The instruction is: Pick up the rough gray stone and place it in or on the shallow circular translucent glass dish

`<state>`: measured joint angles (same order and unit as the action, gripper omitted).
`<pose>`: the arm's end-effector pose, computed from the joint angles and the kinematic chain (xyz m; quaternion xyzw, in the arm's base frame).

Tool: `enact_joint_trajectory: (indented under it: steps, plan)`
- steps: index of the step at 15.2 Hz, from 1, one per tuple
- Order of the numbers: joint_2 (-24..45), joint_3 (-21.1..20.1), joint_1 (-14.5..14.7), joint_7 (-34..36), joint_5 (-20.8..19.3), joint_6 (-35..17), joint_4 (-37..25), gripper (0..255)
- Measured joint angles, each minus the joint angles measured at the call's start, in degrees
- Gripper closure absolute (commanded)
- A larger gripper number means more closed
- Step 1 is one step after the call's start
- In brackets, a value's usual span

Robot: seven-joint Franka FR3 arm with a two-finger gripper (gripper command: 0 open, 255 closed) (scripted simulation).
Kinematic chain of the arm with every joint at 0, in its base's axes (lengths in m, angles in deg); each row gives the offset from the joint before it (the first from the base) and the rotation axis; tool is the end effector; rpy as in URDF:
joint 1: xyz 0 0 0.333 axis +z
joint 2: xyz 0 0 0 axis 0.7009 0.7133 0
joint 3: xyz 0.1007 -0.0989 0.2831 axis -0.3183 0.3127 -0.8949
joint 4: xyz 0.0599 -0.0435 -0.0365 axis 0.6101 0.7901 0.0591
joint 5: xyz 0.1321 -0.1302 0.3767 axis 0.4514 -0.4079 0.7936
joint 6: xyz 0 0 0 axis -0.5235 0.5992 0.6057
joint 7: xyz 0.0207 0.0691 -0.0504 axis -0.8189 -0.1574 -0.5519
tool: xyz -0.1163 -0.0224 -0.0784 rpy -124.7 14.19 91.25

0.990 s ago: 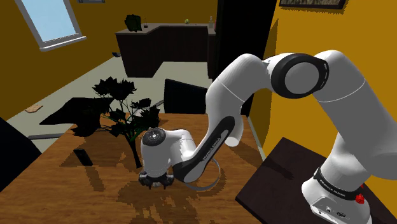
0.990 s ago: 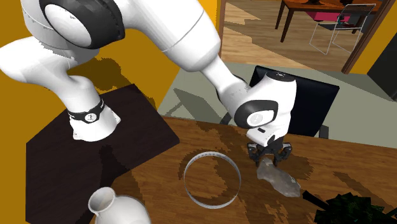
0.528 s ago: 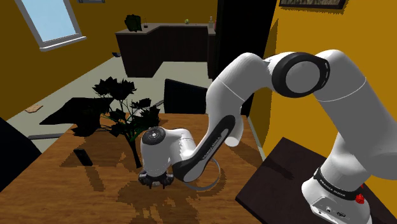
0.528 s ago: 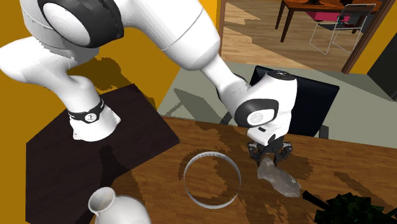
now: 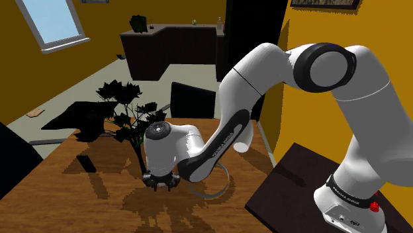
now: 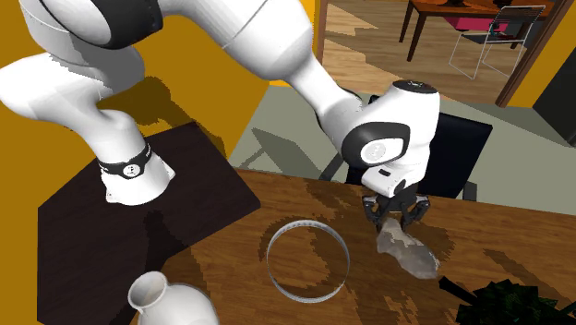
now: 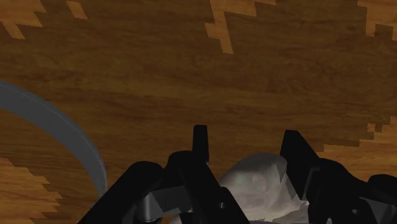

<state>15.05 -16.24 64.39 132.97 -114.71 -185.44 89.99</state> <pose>0.5124 0.4631 0.1345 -0.9326 0.3508 -0.0744 0.0400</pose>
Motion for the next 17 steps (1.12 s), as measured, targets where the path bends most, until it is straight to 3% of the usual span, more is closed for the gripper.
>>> enact_joint_trajectory:
  steps: [9,17]
  plan:
    - [-4.55,-2.54,-1.77,-2.21,2.86,3.73,0.72,255]
    - [-17.63,-4.54,-8.82,-2.33,4.03,-5.29,21.59,255]
